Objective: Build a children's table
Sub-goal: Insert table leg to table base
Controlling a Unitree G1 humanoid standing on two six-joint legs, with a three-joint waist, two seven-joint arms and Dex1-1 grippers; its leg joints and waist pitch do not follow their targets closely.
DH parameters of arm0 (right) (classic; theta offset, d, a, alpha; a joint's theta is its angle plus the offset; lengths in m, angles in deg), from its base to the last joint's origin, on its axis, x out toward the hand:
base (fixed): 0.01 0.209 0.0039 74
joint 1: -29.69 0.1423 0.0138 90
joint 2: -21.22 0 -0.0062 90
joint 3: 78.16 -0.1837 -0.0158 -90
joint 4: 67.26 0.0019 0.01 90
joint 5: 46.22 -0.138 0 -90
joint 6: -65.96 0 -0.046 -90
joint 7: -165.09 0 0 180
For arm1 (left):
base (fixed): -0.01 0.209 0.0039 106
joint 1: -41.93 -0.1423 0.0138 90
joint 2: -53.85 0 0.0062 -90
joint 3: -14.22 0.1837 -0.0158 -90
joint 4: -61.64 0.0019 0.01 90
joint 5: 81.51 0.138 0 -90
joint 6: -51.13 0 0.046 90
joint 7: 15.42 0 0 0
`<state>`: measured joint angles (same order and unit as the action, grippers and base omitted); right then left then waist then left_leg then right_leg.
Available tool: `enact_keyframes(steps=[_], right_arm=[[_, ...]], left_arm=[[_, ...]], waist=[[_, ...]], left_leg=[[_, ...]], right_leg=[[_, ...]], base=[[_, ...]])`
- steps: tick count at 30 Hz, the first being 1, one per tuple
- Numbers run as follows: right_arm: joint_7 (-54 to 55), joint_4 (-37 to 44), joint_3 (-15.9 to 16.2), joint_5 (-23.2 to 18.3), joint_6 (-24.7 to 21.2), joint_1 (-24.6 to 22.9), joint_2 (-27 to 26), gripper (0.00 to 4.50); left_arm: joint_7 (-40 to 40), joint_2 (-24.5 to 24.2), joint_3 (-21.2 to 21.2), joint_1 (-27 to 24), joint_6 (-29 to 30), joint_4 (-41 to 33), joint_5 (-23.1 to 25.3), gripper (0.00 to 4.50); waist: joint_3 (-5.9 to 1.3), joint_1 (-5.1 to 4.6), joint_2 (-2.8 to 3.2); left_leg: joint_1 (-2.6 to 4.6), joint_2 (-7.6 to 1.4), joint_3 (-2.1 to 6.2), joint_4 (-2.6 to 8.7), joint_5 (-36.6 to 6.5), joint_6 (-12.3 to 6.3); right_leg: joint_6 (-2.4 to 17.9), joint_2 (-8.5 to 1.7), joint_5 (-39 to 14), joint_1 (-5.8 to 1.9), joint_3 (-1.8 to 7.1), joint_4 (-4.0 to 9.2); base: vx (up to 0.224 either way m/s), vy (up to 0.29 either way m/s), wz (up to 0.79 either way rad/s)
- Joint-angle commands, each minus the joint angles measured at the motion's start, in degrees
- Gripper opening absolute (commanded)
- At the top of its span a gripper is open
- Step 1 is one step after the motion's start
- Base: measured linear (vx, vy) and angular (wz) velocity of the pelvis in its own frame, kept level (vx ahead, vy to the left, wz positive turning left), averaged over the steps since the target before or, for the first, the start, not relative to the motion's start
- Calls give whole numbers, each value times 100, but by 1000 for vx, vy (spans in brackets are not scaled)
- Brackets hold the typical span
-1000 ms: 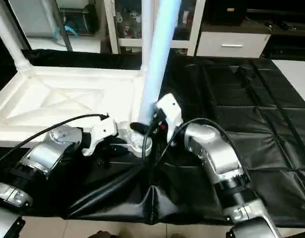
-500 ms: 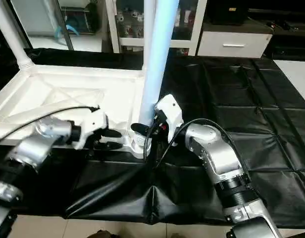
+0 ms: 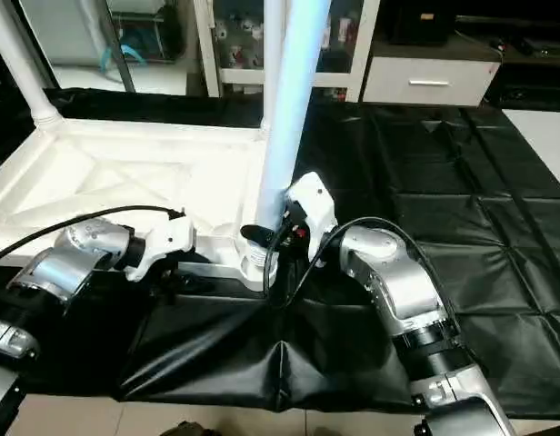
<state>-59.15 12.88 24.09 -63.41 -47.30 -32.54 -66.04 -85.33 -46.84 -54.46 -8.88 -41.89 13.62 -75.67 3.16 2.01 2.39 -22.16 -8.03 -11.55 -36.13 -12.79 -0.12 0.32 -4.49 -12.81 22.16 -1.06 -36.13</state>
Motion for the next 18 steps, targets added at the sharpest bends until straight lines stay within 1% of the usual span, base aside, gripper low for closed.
enact_keyframes(steps=[1,3,4,5,7,9,11,12,14,16,18], right_arm=[[-42,-21,-66,39,41,52,-10,186],[-54,-22,-69,46,37,58,-11,186],[-59,-23,-71,49,35,59,-6,186],[-65,-25,-73,51,32,61,0,186],[-82,-20,-73,49,22,63,15,186],[-96,-13,-65,56,21,59,28,186],[-100,-12,-64,59,21,59,31,186],[-103,-3,-65,58,14,57,34,186],[-112,5,-68,65,7,56,33,186],[-119,10,-62,68,6,53,33,186],[-125,15,-60,66,8,50,34,186]], left_arm=[[313,67,76,185,-242,420,207,157],[410,109,26,257,-330,577,217,148],[350,112,18,271,-347,608,197,148],[325,111,14,282,-364,623,191,115],[257,102,-1,305,-417,649,172,108],[182,99,-18,340,-453,700,153,105],[149,101,-22,356,-465,725,148,72],[111,98,-21,372,-472,732,144,63],[38,124,-1,468,-595,912,182,58],[-78,149,29,509,-647,985,191,33],[-142,169,44,506,-653,970,182,29]], waist=[[-390,-10,29],[-380,7,32],[-379,-1,19],[-376,-12,30],[-380,-22,31],[-394,-18,32],[-402,-15,33],[-401,-16,36],[-401,-13,37],[-403,-19,40],[-405,-25,40]], left_leg=[[196,-511,227,510,-661,-58],[214,-522,229,526,-871,9],[189,-532,252,543,-905,58],[197,-533,250,550,-936,98],[204,-534,248,552,-930,115],[205,-522,237,531,-813,72],[198,-524,237,523,-677,14],[193,-523,238,522,-646,-4],[192,-517,235,518,-647,-46],[189,-533,242,525,-611,-40],[197,-531,236,520,-624,-53]], right_leg=[[1758,-452,535,-198,203,333],[1743,-462,275,-191,212,357],[1713,-475,165,-220,213,353],[1692,-467,106,-201,213,362],[1688,-459,159,-192,212,356],[1711,-462,354,-195,214,345],[1733,-458,558,-201,206,322],[1742,-458,599,-204,205,318],[1750,-463,569,-208,203,329],[1771,-464,654,-214,195,309],[1797,-465,691,-210,193,309]], base=[[0,0,0],[0,0,0],[0,0,0],[0,0,0],[0,0,0],[0,0,0],[0,0,0],[0,0,0],[0,0,0],[0,0,0],[0,0,0]])
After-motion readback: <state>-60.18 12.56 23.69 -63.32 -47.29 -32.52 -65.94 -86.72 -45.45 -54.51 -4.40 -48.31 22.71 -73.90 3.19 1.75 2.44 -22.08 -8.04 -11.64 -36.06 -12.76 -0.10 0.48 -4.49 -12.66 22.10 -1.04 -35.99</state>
